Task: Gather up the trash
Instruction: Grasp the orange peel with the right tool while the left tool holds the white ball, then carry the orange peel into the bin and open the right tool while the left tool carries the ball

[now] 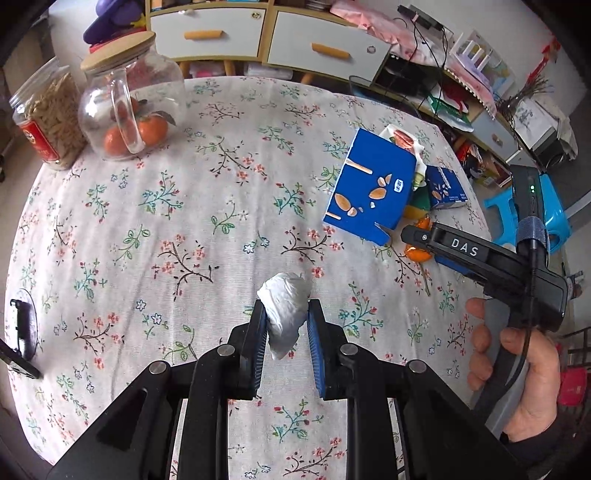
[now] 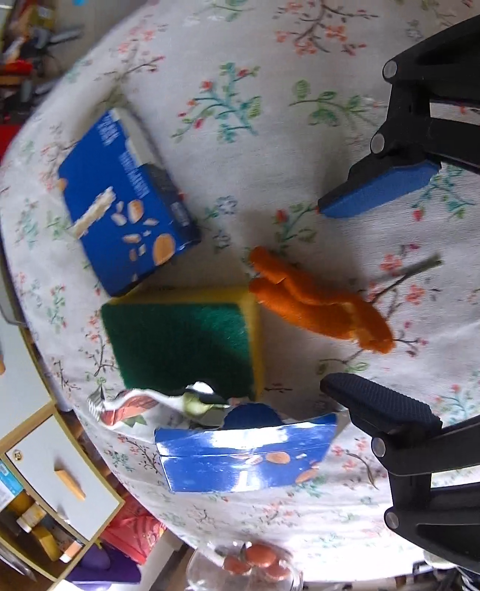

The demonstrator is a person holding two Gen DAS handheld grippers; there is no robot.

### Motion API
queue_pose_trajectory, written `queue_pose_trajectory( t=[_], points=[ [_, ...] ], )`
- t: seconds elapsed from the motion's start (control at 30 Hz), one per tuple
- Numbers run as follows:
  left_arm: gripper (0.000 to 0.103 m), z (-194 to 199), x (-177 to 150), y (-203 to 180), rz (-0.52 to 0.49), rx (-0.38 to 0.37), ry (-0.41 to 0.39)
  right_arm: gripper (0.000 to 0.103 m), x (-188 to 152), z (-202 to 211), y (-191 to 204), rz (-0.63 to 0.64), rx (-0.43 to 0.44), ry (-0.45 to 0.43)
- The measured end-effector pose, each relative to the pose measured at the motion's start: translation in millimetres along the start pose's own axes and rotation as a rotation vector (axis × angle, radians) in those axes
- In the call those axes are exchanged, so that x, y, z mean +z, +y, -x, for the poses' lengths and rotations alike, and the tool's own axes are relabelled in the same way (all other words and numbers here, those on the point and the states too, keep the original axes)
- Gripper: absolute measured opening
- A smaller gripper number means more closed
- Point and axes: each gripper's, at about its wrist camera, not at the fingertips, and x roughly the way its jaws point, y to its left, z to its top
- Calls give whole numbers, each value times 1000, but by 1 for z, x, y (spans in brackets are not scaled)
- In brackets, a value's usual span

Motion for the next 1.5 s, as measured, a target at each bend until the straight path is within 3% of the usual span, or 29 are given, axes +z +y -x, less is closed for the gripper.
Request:
queue_pose_trajectory(
  t=[0.1, 0.2, 0.3, 0.37, 0.6, 1.03, 1.5],
  points=[
    [22, -1, 0, 0, 3, 5, 1, 67, -3, -2, 7, 30, -48, -18],
    [22, -3, 0, 1, 10, 11, 2, 55, -5, -2, 11, 57, -103, -30],
    [22, -2, 1, 0, 12, 12, -2, 40, -5, -1, 7, 62, -100, -28],
    [22, -2, 1, -3, 7, 9, -4, 23, -4, 0, 6, 70, -80, -11],
    [22, 0, 0, -13, -4, 6, -17, 20, -4, 9, -19, 35, 26, 62],
    [22, -8, 4, -54, -41, -26, -21, 20, 3, 60, -89, -37, 21, 26],
    [22, -26, 4, -135, -135, -91, -20, 20, 11, 114, -206, -209, -18, -41]
  ],
)
